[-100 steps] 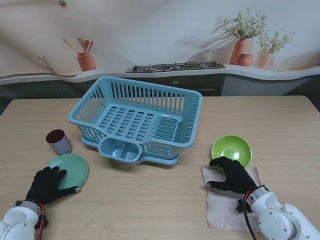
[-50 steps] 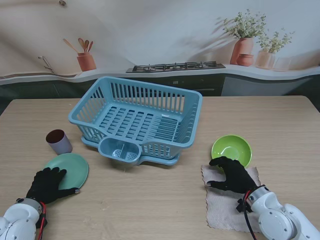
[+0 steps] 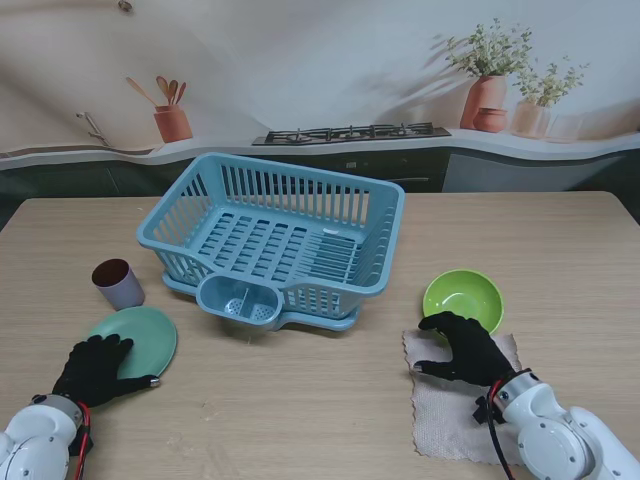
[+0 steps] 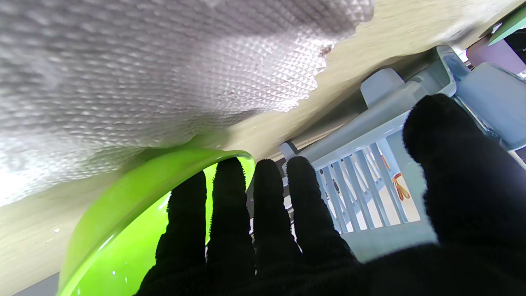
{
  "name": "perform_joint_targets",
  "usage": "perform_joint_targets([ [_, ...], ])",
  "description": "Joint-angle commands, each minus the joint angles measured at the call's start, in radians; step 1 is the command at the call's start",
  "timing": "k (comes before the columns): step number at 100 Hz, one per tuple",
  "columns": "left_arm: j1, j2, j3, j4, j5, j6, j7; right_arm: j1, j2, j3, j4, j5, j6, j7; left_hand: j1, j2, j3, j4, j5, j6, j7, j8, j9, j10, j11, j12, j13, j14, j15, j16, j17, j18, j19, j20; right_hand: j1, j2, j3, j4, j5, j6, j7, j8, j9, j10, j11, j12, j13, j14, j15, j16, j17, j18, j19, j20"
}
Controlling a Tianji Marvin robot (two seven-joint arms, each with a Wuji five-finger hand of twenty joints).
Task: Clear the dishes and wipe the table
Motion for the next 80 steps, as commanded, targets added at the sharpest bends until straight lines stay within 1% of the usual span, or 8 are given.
perform_joint_targets([
  [1, 0.017, 0.001, 0.009, 0.031, 0.001, 0.009, -0.041, 0.000, 0.000, 0.001, 0.000, -0.005, -0.009, 0.010, 0.062, -0.128, 0.026, 0.007, 0.036, 0.037, 0.041, 0.009, -0.029, 0.008, -0.018, -0.031, -0.029, 0.015, -0.017, -0.021, -0.001, 0.017, 0.005, 0.012, -0.018, -0.021, 0.015, 0.032, 0.018, -0.006, 0.007, -0.001, 0.000, -0.001, 0.008, 0.007, -0.018, -0.015, 0.022, 0.008, -0.011, -0.016, 0.004, 0.002],
  [15, 0.019, 0.003, 0.005, 0.026, -0.004, 0.007, -0.057, 0.001, 0.000, 0.001, 0.001, -0.007, -0.011, 0.010, 0.060, -0.146, 0.030, 0.002, 0.028, 0.038, 0.036, 0.003, -0.037, 0.007, -0.031, -0.038, -0.031, 0.012, -0.023, -0.034, 0.000, 0.014, -0.001, 0.005, -0.019, -0.019, 0.015, 0.032, 0.019, -0.007, 0.007, -0.001, 0.000, -0.001, 0.008, 0.007, -0.018, -0.015, 0.022, 0.008, -0.012, -0.016, 0.003, 0.003],
  [33, 0.022, 0.007, -0.005, 0.018, 0.013, 0.002, -0.088, 0.002, 0.000, 0.002, 0.002, -0.008, -0.012, 0.008, 0.129, -0.170, 0.065, 0.016, -0.002, 0.041, 0.023, -0.008, -0.056, 0.003, -0.060, -0.046, -0.032, 0.010, -0.033, -0.058, 0.002, 0.012, -0.013, -0.010, -0.021, -0.018, 0.015, 0.032, 0.019, -0.007, 0.006, 0.000, 0.000, -0.001, 0.008, 0.007, -0.018, -0.015, 0.022, 0.008, -0.012, -0.018, 0.001, 0.004],
  [36, 0.023, 0.007, -0.007, 0.016, 0.002, 0.000, -0.091, 0.002, 0.000, 0.002, 0.002, -0.008, -0.012, 0.008, 0.130, -0.179, 0.080, 0.019, -0.004, 0.041, 0.026, -0.013, -0.055, 0.003, -0.076, -0.037, -0.029, 0.009, -0.035, -0.084, 0.007, 0.011, -0.021, -0.026, -0.022, -0.018, 0.014, 0.032, 0.019, -0.008, 0.006, 0.000, 0.000, -0.001, 0.008, 0.007, -0.018, -0.015, 0.022, 0.008, -0.012, -0.017, 0.001, 0.004],
  [55, 0.022, 0.004, -0.014, 0.020, -0.016, -0.013, -0.074, 0.003, 0.000, 0.002, 0.002, -0.008, -0.013, 0.008, 0.055, -0.175, 0.052, 0.003, 0.007, 0.047, 0.029, -0.017, -0.058, 0.007, -0.077, -0.018, -0.031, 0.014, -0.035, -0.096, 0.007, 0.015, -0.024, -0.037, -0.022, -0.017, 0.014, 0.033, 0.019, -0.006, 0.005, 0.000, 0.000, -0.001, 0.008, 0.007, -0.018, -0.015, 0.022, 0.008, -0.013, -0.017, 0.000, 0.005],
  [76, 0.025, 0.007, -0.011, 0.017, 0.011, 0.002, -0.091, 0.003, -0.001, 0.003, 0.002, -0.008, -0.014, 0.007, 0.151, -0.194, 0.117, 0.020, -0.004, 0.043, 0.027, -0.020, -0.069, -0.001, -0.087, -0.001, -0.031, 0.012, -0.034, -0.101, 0.008, 0.013, -0.022, -0.041, -0.025, -0.013, 0.015, 0.033, 0.020, -0.006, 0.005, 0.000, 0.000, -0.001, 0.008, 0.007, -0.018, -0.015, 0.021, 0.008, -0.013, -0.019, -0.001, 0.005],
  [78, 0.024, 0.007, -0.010, 0.017, 0.010, 0.004, -0.091, 0.003, -0.001, 0.003, 0.002, -0.008, -0.014, 0.007, 0.049, -0.250, 0.362, -0.011, -0.005, 0.043, 0.029, -0.021, -0.067, -0.001, -0.099, 0.020, -0.031, 0.011, -0.032, -0.103, 0.006, 0.013, -0.014, -0.043, -0.026, -0.012, 0.016, 0.033, 0.019, -0.006, 0.004, 0.000, 0.000, -0.001, 0.008, 0.007, -0.018, -0.015, 0.021, 0.008, -0.013, -0.019, -0.001, 0.005],
  [80, 0.023, 0.007, -0.009, 0.018, 0.009, 0.006, -0.091, 0.003, -0.001, 0.003, 0.002, -0.008, -0.014, 0.007, 0.009, -0.271, 0.470, -0.025, -0.004, 0.042, 0.029, -0.020, -0.067, -0.001, -0.095, 0.018, -0.030, 0.012, -0.032, -0.102, 0.006, 0.012, -0.013, -0.043, -0.026, -0.012, 0.016, 0.034, 0.019, -0.007, 0.004, 0.000, 0.000, -0.001, 0.008, 0.007, -0.018, -0.015, 0.021, 0.008, -0.014, -0.019, -0.001, 0.005],
])
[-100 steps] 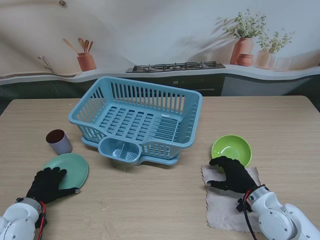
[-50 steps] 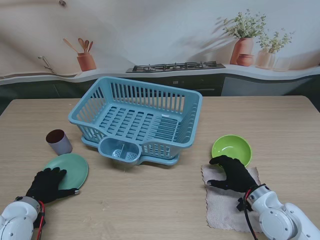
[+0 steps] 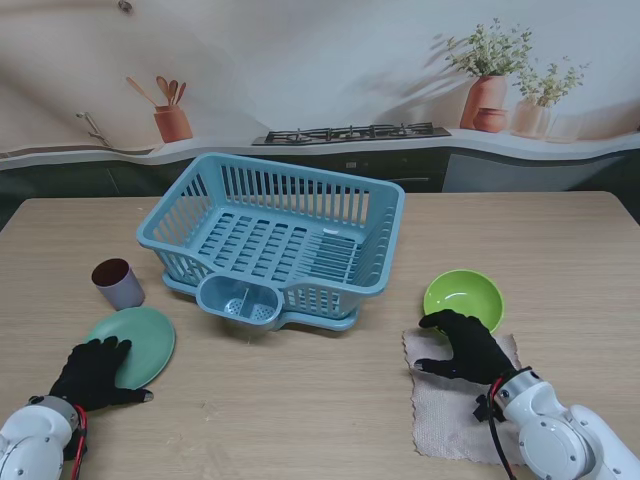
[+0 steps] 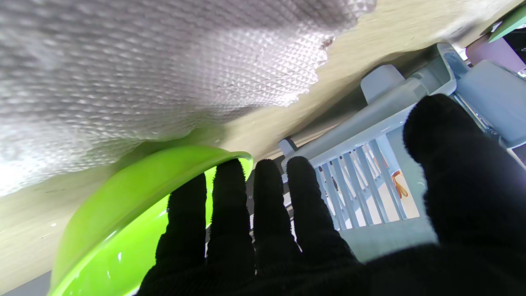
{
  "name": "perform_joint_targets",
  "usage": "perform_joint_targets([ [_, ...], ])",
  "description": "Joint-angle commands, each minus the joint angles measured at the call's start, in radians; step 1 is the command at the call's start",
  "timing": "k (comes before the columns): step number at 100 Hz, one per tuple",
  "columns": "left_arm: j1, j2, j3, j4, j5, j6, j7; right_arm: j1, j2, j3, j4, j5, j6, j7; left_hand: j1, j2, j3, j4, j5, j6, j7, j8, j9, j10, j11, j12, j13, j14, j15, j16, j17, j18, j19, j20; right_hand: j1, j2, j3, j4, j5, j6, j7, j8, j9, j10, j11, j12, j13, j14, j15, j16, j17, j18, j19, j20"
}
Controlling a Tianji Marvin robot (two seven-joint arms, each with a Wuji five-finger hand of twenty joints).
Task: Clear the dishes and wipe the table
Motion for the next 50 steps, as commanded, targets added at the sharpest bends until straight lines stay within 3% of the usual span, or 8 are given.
perform_joint_targets([
  [1, 0.014, 0.001, 0.009, 0.029, -0.014, 0.020, -0.031, -0.002, -0.001, 0.000, 0.000, -0.004, -0.007, 0.011, -0.031, -0.083, 0.316, -0.016, 0.057, 0.036, 0.103, 0.040, -0.025, -0.001, -0.018, 0.027, -0.029, 0.014, -0.015, -0.022, 0.017, 0.040, 0.047, 0.000, -0.024, -0.013, 0.016, 0.034, 0.019, -0.007, 0.004, 0.000, 0.000, -0.001, 0.008, 0.007, -0.018, -0.015, 0.021, 0.008, -0.013, -0.019, -0.001, 0.006],
  [15, 0.015, 0.001, 0.013, 0.026, -0.008, 0.030, -0.030, -0.003, -0.001, 0.000, -0.001, -0.004, -0.006, 0.011, 0.038, -0.072, 0.392, 0.012, 0.082, 0.038, 0.113, 0.046, -0.003, 0.009, 0.016, 0.049, -0.028, 0.026, 0.011, 0.022, 0.014, 0.052, 0.083, 0.043, -0.026, -0.010, 0.020, 0.034, 0.019, -0.007, 0.005, 0.000, 0.000, -0.001, 0.008, 0.007, -0.018, -0.015, 0.018, 0.006, -0.014, -0.019, -0.001, 0.006],
  [26, 0.017, -0.001, 0.014, 0.024, -0.006, 0.036, -0.021, -0.004, -0.001, 0.000, -0.002, -0.003, -0.004, 0.012, 0.165, -0.005, 0.377, 0.046, 0.131, 0.038, 0.125, 0.055, 0.032, 0.024, 0.111, 0.022, -0.032, 0.043, 0.041, 0.147, 0.060, 0.081, 0.099, 0.084, -0.028, -0.009, 0.023, 0.034, 0.019, -0.007, 0.005, 0.001, 0.000, -0.001, 0.008, 0.007, -0.018, -0.015, 0.017, 0.006, -0.014, -0.020, -0.002, 0.006],
  [34, 0.022, -0.002, 0.013, 0.016, -0.004, 0.041, -0.019, -0.004, -0.001, 0.000, -0.003, -0.003, -0.004, 0.012, 0.243, 0.047, 0.393, 0.067, 0.175, 0.039, 0.138, 0.062, 0.045, 0.037, 0.193, 0.058, -0.012, 0.069, 0.107, 0.218, 0.106, 0.110, 0.116, 0.097, -0.029, -0.008, 0.026, 0.033, 0.018, -0.007, 0.005, 0.001, 0.000, -0.001, 0.008, 0.007, -0.018, -0.015, 0.017, 0.006, -0.014, -0.020, -0.002, 0.007],
  [50, 0.035, -0.003, 0.002, -0.008, 0.001, 0.025, -0.016, -0.004, -0.001, 0.001, -0.003, -0.003, -0.006, 0.011, 0.414, 0.146, 0.368, 0.092, 0.256, 0.040, 0.160, 0.077, 0.055, 0.063, 0.349, 0.145, 0.029, 0.108, 0.258, 0.226, 0.179, 0.153, 0.162, 0.109, -0.033, -0.007, 0.028, 0.032, 0.019, -0.008, 0.005, 0.001, 0.000, -0.002, 0.008, 0.007, -0.018, -0.015, 0.016, 0.005, -0.014, -0.020, -0.002, 0.007],
])
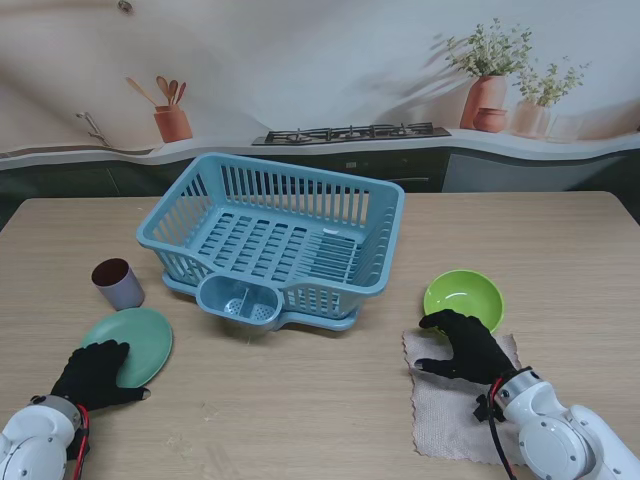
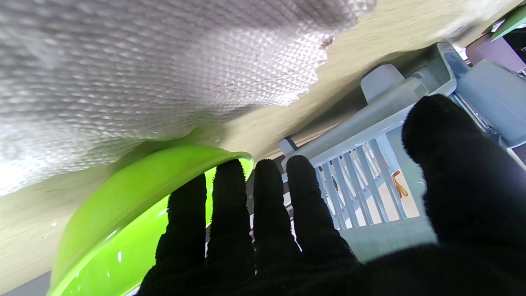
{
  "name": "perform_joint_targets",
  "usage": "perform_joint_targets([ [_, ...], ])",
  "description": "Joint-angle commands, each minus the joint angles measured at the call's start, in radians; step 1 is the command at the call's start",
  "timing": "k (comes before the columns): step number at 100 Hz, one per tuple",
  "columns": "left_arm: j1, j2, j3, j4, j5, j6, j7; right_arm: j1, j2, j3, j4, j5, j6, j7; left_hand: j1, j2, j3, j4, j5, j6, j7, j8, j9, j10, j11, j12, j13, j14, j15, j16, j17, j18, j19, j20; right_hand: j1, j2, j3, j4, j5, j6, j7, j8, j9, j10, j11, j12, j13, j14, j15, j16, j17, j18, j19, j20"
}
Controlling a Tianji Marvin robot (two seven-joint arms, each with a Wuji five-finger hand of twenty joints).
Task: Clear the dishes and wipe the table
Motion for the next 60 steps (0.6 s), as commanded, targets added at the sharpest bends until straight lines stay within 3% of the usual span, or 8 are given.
perform_joint_targets([
  [1, 0.025, -0.003, -0.006, 0.017, 0.002, -0.006, -0.021, -0.004, -0.001, 0.000, -0.002, -0.003, -0.006, 0.012, 0.386, 0.172, 0.162, 0.130, 0.166, -0.035, 0.161, 0.078, 0.044, 0.010, 0.136, 0.089, 0.011, 0.045, 0.066, 0.005, 0.070, 0.064, 0.145, 0.068, -0.032, -0.007, 0.018, 0.032, 0.007, -0.008, 0.006, 0.001, 0.000, -0.002, 0.008, 0.007, -0.018, -0.015, 0.016, 0.005, -0.013, -0.020, -0.001, 0.007],
  [6, 0.030, -0.004, -0.013, 0.011, 0.010, -0.028, -0.014, -0.004, -0.001, 0.000, -0.002, -0.004, -0.007, 0.011, 0.443, 0.198, 0.145, 0.135, 0.194, -0.036, 0.170, 0.083, 0.066, 0.019, 0.163, 0.103, 0.020, 0.058, 0.127, -0.003, 0.068, 0.075, 0.228, 0.076, -0.033, -0.006, 0.018, 0.032, 0.007, -0.008, 0.007, 0.001, 0.000, -0.002, 0.007, 0.007, -0.018, -0.015, 0.016, 0.005, -0.012, -0.019, -0.001, 0.008],
  [10, 0.035, -0.004, -0.018, 0.003, 0.018, -0.042, -0.009, -0.003, -0.001, 0.000, -0.002, -0.004, -0.008, 0.011, 0.491, 0.218, 0.126, 0.138, 0.218, -0.036, 0.175, 0.089, 0.095, 0.028, 0.170, 0.110, 0.029, 0.073, 0.184, -0.023, 0.015, 0.083, 0.432, 0.046, -0.033, -0.006, 0.019, 0.032, 0.007, -0.008, 0.007, 0.001, 0.000, -0.002, 0.007, 0.007, -0.018, -0.015, 0.016, 0.005, -0.013, -0.020, -0.002, 0.008],
  [14, 0.040, -0.004, -0.025, -0.004, 0.025, -0.059, -0.006, -0.003, -0.001, 0.001, -0.002, -0.004, -0.009, 0.011, 0.514, 0.230, 0.136, 0.121, 0.235, -0.037, 0.181, 0.094, 0.119, 0.034, 0.175, 0.114, 0.042, 0.080, 0.216, -0.038, -0.041, 0.086, 0.651, -0.046, -0.035, -0.005, 0.018, 0.032, 0.006, -0.008, 0.007, 0.001, 0.000, -0.002, 0.007, 0.007, -0.017, -0.015, 0.016, 0.005, -0.012, -0.020, -0.001, 0.008],
  [18, 0.045, -0.005, -0.031, -0.011, 0.031, -0.076, 0.002, -0.003, -0.001, 0.001, -0.001, -0.004, -0.010, 0.011, 0.531, 0.234, 0.149, 0.109, 0.255, -0.039, 0.191, 0.102, 0.144, 0.038, 0.182, 0.118, 0.061, 0.089, 0.235, -0.037, -0.065, 0.091, 0.755, -0.048, -0.035, -0.005, 0.019, 0.032, 0.007, -0.008, 0.007, 0.002, 0.000, -0.002, 0.007, 0.007, -0.017, -0.015, 0.016, 0.005, -0.012, -0.020, -0.001, 0.008],
  [45, 0.069, -0.011, -0.078, -0.039, 0.062, -0.225, 0.088, 0.000, 0.000, 0.006, 0.001, -0.009, -0.024, 0.008, 0.566, 0.210, 0.239, 0.035, 0.336, -0.065, 0.263, 0.232, 0.284, 0.065, 0.233, 0.148, 0.185, 0.152, 0.345, -0.006, 0.001, 0.156, 0.912, -0.010, -0.038, -0.003, 0.019, 0.031, 0.007, -0.008, 0.007, 0.002, 0.002, -0.005, 0.005, 0.006, -0.017, -0.015, 0.016, 0.005, -0.012, -0.020, -0.002, 0.008],
  [60, 0.074, -0.013, -0.100, -0.050, 0.075, -0.283, 0.118, 0.002, 0.000, 0.008, 0.003, -0.010, -0.030, 0.006, 0.566, 0.207, 0.260, 0.003, 0.340, -0.084, 0.303, 0.339, 0.338, 0.076, 0.259, 0.242, 0.242, 0.195, 0.417, 0.053, 0.042, 0.193, 0.988, 0.034, -0.038, -0.002, 0.019, 0.032, 0.007, -0.009, 0.007, 0.001, 0.002, -0.005, 0.005, 0.006, -0.017, -0.015, 0.016, 0.005, -0.011, -0.021, -0.002, 0.009],
])
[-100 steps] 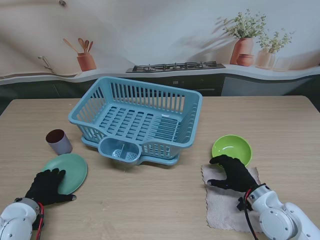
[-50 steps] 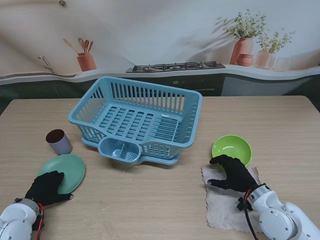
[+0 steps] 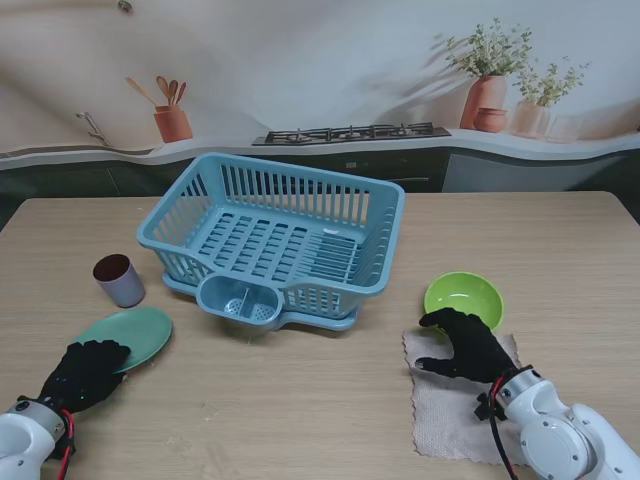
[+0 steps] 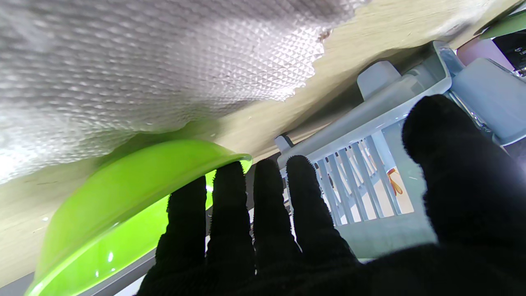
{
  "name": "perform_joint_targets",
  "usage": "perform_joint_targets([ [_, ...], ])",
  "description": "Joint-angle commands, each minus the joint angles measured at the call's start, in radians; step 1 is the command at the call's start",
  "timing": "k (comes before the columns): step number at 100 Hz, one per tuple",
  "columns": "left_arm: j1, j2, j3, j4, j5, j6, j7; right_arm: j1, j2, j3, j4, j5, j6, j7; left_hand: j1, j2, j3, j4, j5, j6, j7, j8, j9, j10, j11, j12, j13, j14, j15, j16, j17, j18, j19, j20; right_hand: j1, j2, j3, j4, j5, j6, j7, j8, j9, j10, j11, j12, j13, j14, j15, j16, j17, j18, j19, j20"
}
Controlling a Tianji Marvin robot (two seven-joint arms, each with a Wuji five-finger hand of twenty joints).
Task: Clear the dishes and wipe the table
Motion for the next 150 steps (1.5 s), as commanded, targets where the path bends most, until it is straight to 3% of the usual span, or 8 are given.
perform_joint_targets([
  [1, 0.005, -0.002, -0.006, -0.010, 0.005, -0.023, 0.007, -0.001, 0.000, 0.001, 0.001, -0.005, -0.009, 0.010, 0.141, 0.104, 0.108, -0.005, 0.101, -0.121, 0.161, 0.106, 0.051, 0.016, 0.061, 0.065, 0.029, 0.059, 0.036, 0.031, 0.016, 0.025, 0.061, 0.036, -0.038, -0.002, 0.019, 0.032, 0.007, -0.009, 0.007, 0.001, 0.002, -0.005, 0.005, 0.006, -0.017, -0.015, 0.016, 0.005, -0.011, -0.021, -0.002, 0.009],
  [21, -0.007, -0.006, -0.020, 0.006, 0.013, -0.088, 0.071, 0.001, 0.000, 0.006, 0.001, -0.007, -0.019, 0.007, 0.140, 0.080, 0.123, -0.022, 0.068, -0.157, 0.274, 0.377, 0.128, 0.033, 0.129, 0.187, 0.114, 0.129, 0.216, 0.170, 0.090, 0.075, 0.228, 0.146, -0.037, -0.003, 0.019, 0.032, 0.007, -0.009, 0.007, 0.001, 0.002, -0.005, 0.005, 0.006, -0.017, -0.015, 0.016, 0.005, -0.011, -0.021, -0.002, 0.009],
  [34, -0.009, -0.009, -0.034, 0.009, 0.016, -0.126, 0.102, 0.001, 0.000, 0.014, -0.003, -0.008, -0.030, 0.006, 0.140, 0.070, 0.127, -0.024, -0.069, -0.179, 0.483, 0.629, 0.136, 0.035, 0.188, 0.230, 0.138, 0.143, 0.316, 0.266, 0.147, 0.104, 0.259, 0.181, -0.033, -0.004, 0.023, 0.032, 0.009, -0.009, 0.007, 0.001, 0.006, -0.005, 0.006, 0.006, -0.017, -0.015, 0.016, 0.005, -0.008, -0.020, -0.001, 0.009],
  [43, -0.003, -0.011, -0.049, 0.004, 0.015, -0.147, 0.116, 0.002, -0.001, 0.019, -0.005, -0.009, -0.038, 0.005, 0.141, 0.070, 0.129, -0.024, -0.173, -0.171, 0.780, 0.402, 0.131, 0.043, 0.226, 0.239, 0.149, 0.151, 0.356, 0.332, 0.178, 0.120, 0.269, 0.204, -0.031, -0.004, 0.028, 0.032, 0.014, -0.010, 0.009, 0.002, 0.010, -0.003, 0.005, 0.006, -0.010, -0.014, 0.015, 0.005, -0.004, -0.019, 0.002, 0.010],
  [53, 0.007, -0.013, -0.066, -0.005, 0.019, -0.169, 0.126, 0.003, -0.001, 0.024, -0.006, -0.008, -0.046, 0.002, 0.140, 0.072, 0.125, -0.022, -0.199, -0.181, 0.874, 0.326, 0.129, 0.044, 0.253, 0.250, 0.165, 0.154, 0.404, 0.371, 0.215, 0.135, 0.290, 0.217, -0.033, -0.002, 0.034, 0.032, 0.018, -0.010, 0.009, 0.002, 0.012, -0.003, 0.004, 0.006, -0.007, -0.013, 0.012, 0.003, -0.002, -0.017, 0.003, 0.010],
  [66, 0.022, -0.015, -0.089, -0.022, 0.022, -0.193, 0.133, 0.004, -0.002, 0.031, -0.005, -0.009, -0.053, -0.003, 0.140, 0.070, 0.116, -0.012, -0.225, -0.190, 0.944, 0.341, 0.127, 0.040, 0.303, 0.284, 0.186, 0.160, 0.478, 0.437, 0.249, 0.140, 0.340, 0.272, -0.035, -0.002, 0.042, 0.031, 0.020, -0.011, 0.009, 0.001, 0.016, -0.003, 0.003, 0.005, -0.007, -0.013, 0.011, 0.003, -0.001, -0.017, 0.005, 0.009],
  [104, 0.054, -0.019, -0.149, -0.071, 0.018, -0.275, 0.126, 0.003, -0.003, 0.037, -0.011, -0.013, -0.054, -0.010, 0.141, 0.039, 0.118, 0.041, -0.238, -0.214, 1.049, 0.504, 0.175, 0.047, 0.425, 0.396, 0.329, 0.116, 0.658, 0.645, 0.396, 0.135, 0.481, 0.551, -0.049, 0.006, 0.060, 0.028, 0.021, -0.013, 0.007, 0.000, 0.016, -0.004, 0.001, 0.006, -0.007, -0.013, 0.011, 0.003, -0.005, -0.017, 0.005, 0.006],
  [150, 0.060, -0.018, -0.244, -0.140, -0.041, -0.387, 0.042, 0.007, -0.004, 0.046, -0.012, -0.020, -0.065, -0.015, 0.140, 0.036, 0.104, 0.073, -0.218, -0.236, 1.061, 0.561, 0.213, 0.051, 0.475, 0.432, 0.460, 0.032, 0.775, 0.752, 0.547, 0.109, 0.611, 0.624, -0.049, 0.004, 0.064, 0.027, 0.021, -0.013, 0.006, -0.001, 0.016, -0.005, -0.001, 0.006, -0.007, -0.013, 0.010, 0.004, -0.005, -0.016, 0.006, 0.005],
])
